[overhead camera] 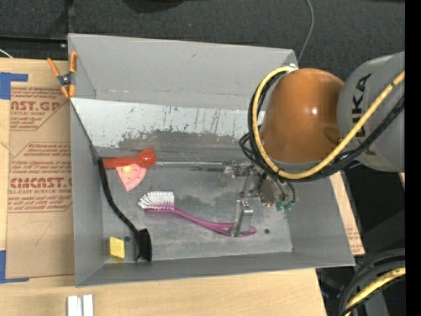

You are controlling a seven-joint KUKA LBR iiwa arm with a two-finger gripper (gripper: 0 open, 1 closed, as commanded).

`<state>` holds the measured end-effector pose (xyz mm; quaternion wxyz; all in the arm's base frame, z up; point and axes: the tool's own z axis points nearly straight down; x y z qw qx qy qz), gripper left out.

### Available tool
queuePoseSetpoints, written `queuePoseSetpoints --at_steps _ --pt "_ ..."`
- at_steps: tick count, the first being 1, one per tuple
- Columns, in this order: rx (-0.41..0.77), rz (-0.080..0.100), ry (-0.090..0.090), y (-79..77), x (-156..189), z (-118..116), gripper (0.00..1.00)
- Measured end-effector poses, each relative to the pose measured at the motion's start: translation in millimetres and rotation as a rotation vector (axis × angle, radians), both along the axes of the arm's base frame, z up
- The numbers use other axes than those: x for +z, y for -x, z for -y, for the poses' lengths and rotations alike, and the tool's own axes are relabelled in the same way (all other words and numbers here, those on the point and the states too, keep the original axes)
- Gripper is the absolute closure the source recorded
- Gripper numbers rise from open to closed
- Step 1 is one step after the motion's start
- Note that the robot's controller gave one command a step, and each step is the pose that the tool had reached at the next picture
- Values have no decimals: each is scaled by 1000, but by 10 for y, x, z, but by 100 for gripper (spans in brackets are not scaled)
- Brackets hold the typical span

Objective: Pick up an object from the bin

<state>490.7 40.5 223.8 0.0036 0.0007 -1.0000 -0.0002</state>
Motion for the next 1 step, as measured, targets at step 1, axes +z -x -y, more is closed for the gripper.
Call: queuePoseSetpoints --at_steps 1 --pt "-1 8 -1 -16 40 2 0"
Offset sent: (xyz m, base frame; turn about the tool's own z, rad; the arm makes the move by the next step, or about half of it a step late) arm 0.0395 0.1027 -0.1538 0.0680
